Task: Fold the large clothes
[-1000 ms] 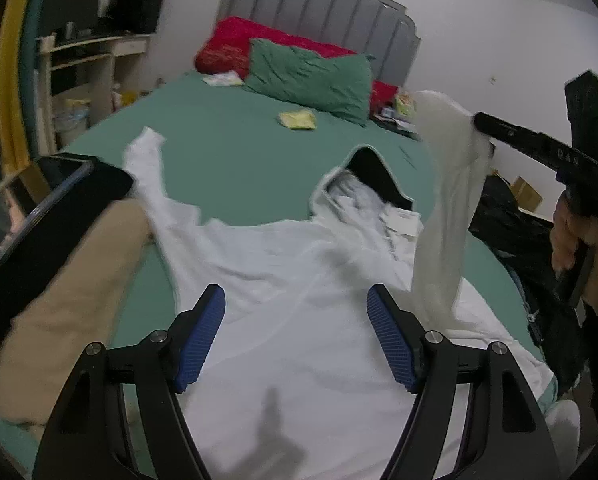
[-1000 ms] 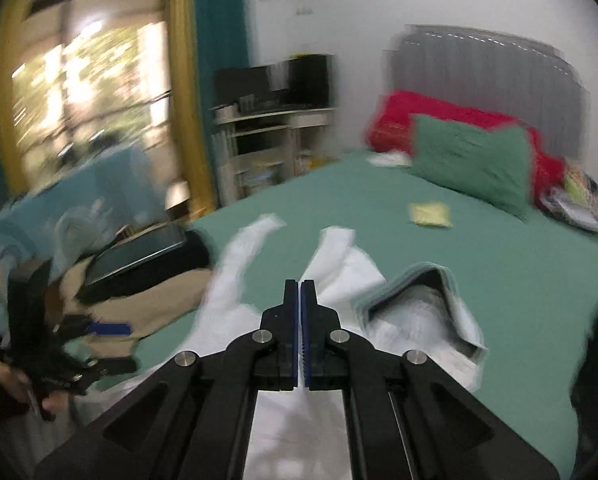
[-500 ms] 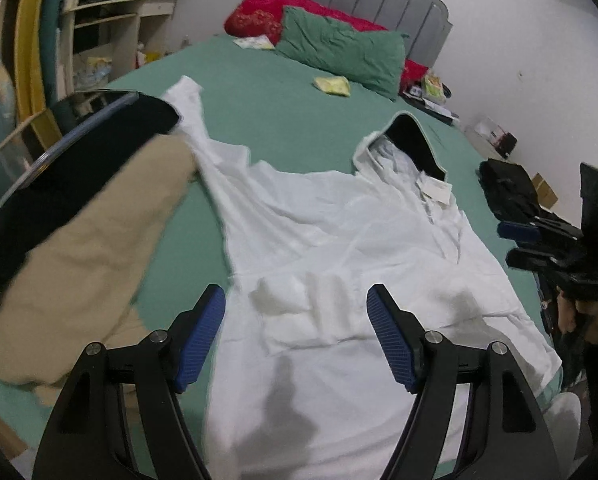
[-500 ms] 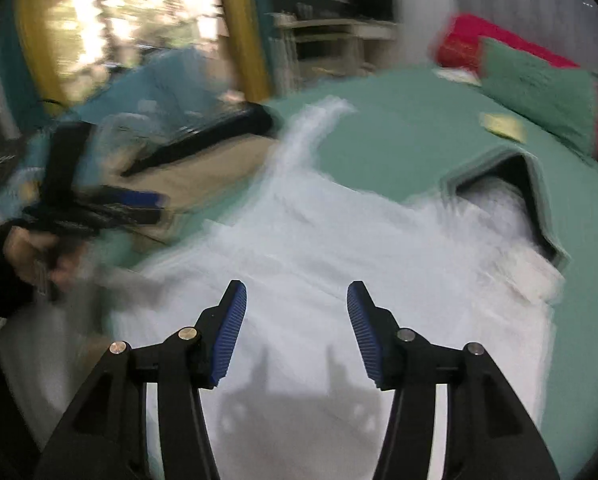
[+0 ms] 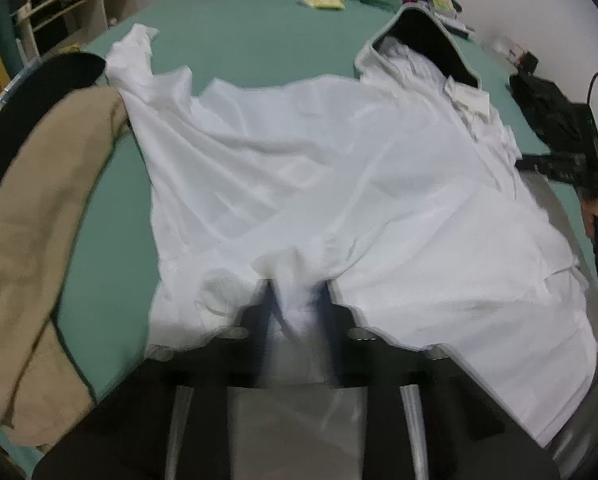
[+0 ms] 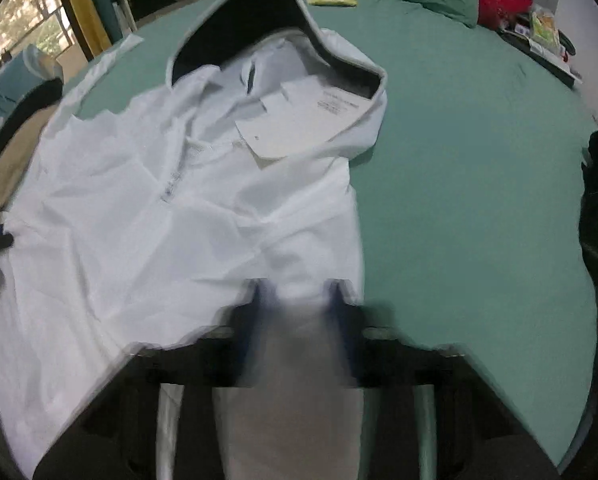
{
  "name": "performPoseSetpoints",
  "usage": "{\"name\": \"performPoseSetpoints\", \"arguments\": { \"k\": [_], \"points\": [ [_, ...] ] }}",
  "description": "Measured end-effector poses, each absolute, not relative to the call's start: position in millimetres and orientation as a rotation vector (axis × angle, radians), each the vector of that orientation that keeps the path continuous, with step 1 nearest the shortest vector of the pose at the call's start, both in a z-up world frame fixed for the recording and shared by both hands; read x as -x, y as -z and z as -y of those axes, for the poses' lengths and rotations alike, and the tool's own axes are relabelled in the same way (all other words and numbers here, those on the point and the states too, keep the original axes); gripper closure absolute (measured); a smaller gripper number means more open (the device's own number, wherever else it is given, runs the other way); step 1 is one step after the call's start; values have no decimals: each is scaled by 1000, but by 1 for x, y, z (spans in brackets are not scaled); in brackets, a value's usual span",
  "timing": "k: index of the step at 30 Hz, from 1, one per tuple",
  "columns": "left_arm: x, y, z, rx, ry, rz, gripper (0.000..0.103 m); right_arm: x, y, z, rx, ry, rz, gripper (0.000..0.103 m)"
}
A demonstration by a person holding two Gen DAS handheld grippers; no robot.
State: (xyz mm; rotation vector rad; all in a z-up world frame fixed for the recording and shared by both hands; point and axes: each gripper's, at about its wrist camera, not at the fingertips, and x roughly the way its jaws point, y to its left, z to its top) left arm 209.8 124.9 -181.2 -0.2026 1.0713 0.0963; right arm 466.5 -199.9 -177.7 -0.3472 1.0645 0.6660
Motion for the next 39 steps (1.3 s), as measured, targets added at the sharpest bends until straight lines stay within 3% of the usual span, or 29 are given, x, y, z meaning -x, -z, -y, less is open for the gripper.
{"name": "performPoseSetpoints", "arguments": {
  "k": [2,10,13,16,19,21,22,25,27,28,33,39],
  "points": [
    [-205,174,-121,176,-102,-1037,97,-466,169,211,298,-654,-1031,100],
    [-220,114,-123,106,-120,-836,98,-485,146,270,27,-508,-923,102],
    [-236,128,-134,108,-146,-876,98,-495,161,272,1,-458,-934,102],
    [-239,173,-144,120,-157,-1056,97,-497,174,276,-34,-421,-958,102],
    [-232,187,-145,109,-121,-1083,86,-491,184,280,-86,-426,-991,100],
    [-236,173,-152,106,-123,-1072,48,-483,176,283,-84,-421,-979,99],
    [-239,165,-158,134,-118,-1047,41,-477,173,281,-81,-420,-973,98],
    [-260,139,-182,169,-124,-952,37,-455,156,281,-48,-406,-941,78],
    [-282,136,-197,160,-148,-936,36,-440,144,282,-50,-414,-904,54],
    [-296,140,-205,151,-176,-937,36,-429,136,284,-59,-419,-884,51],
    [-335,173,-252,195,-338,-1064,36,-392,125,282,-41,-471,-871,49],
    [-321,166,-257,188,-358,-1009,36,-370,136,273,-56,-511,-927,49]
  ]
}}
